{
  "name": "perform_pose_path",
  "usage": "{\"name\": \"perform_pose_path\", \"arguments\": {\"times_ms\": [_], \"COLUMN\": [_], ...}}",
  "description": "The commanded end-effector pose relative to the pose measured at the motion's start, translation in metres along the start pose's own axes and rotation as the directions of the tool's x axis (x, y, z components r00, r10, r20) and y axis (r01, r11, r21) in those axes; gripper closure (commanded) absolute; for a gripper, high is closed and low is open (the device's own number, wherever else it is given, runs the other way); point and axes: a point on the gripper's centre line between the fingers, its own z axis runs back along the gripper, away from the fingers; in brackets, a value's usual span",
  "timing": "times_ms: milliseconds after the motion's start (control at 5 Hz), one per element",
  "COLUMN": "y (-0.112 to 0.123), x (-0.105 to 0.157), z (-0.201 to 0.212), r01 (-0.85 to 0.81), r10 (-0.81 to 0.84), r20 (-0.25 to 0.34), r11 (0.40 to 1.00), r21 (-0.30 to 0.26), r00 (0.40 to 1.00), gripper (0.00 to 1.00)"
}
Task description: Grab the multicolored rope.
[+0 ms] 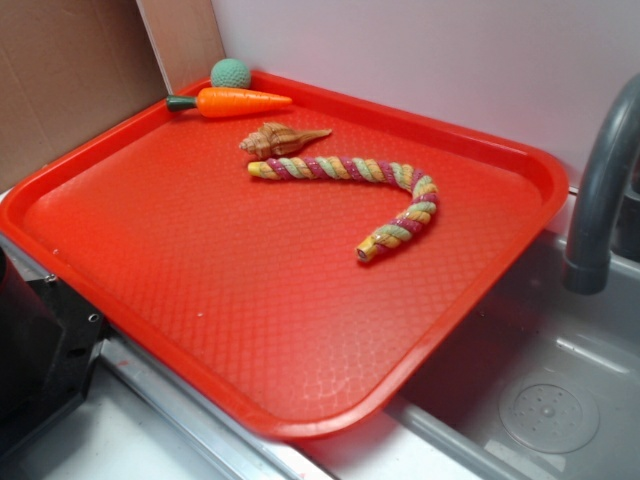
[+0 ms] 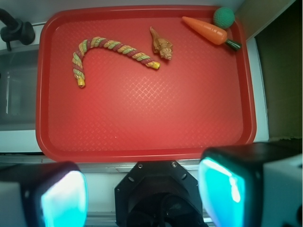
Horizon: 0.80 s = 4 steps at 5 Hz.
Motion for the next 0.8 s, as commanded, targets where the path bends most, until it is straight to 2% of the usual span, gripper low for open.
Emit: {"name": "perform_pose_path", "arguments": {"times_ms": [0,200,400,600], "y": [0.000,-0.012,-0.049,-0.073], "x": [0.000,0.043,0.080,0.105], "z": [0.000,-0.056,-0.091,-0.117], "r01": [0.000,0.126,0.182,-0.046], "r10": [0.000,-0.118,-0.178,0.044], "r20": [0.000,-0.105,-0.073,-0.155], "r11": [1.000,0.989,0.982,0.999], "r21": [0.000,0.075,0.047,-0.010], "r00": [1.000,0.987,0.981,0.987], "gripper": [0.00,0.00,0.00,0.00]}}
